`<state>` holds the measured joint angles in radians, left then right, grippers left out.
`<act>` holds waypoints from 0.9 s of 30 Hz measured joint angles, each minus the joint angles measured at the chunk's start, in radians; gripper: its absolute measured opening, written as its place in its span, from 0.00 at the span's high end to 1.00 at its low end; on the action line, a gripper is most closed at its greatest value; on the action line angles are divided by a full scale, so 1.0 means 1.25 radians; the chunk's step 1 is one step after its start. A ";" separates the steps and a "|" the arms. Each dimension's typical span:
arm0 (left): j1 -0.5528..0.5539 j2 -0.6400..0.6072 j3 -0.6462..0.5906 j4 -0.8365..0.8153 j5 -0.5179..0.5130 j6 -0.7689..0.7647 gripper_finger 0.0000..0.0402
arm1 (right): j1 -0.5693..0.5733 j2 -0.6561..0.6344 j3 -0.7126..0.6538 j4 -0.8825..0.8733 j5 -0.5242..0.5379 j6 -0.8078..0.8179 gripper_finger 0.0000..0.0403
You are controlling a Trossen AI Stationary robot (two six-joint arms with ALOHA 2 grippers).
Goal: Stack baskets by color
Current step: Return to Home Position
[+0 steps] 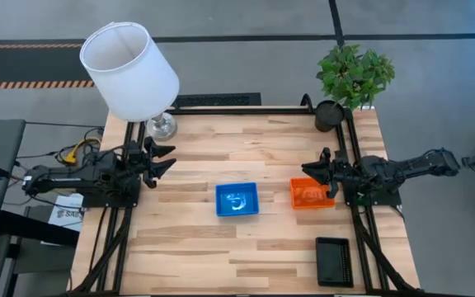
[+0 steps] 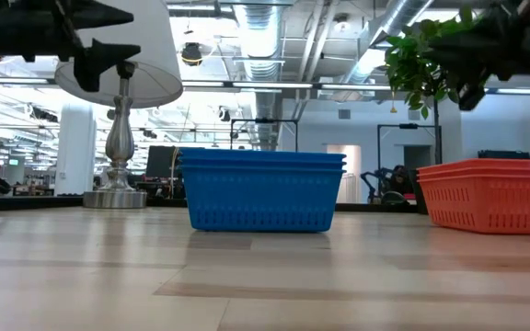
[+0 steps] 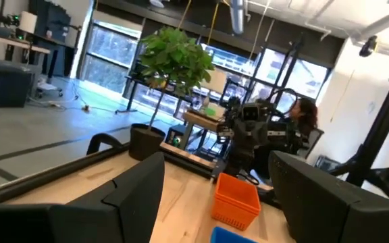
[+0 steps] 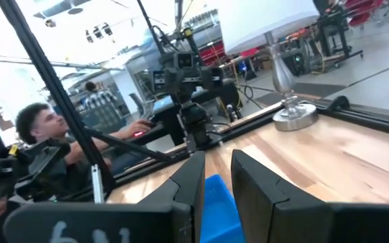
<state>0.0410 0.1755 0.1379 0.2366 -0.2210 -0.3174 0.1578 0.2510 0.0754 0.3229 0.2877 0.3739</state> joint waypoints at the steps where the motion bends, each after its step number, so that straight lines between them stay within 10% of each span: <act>1: 0.000 -0.010 -0.007 -0.001 0.004 -0.002 0.37 | -0.005 -0.017 -0.012 -0.002 0.003 0.000 0.77; 27: 0.000 -0.062 -0.063 -0.272 0.043 -0.075 0.37 | -0.080 -0.186 0.004 -0.407 -0.043 0.008 0.77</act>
<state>0.0406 0.0978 0.0597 -0.1037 -0.1671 -0.4109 0.0582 0.0189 0.0800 -0.1857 0.2338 0.3845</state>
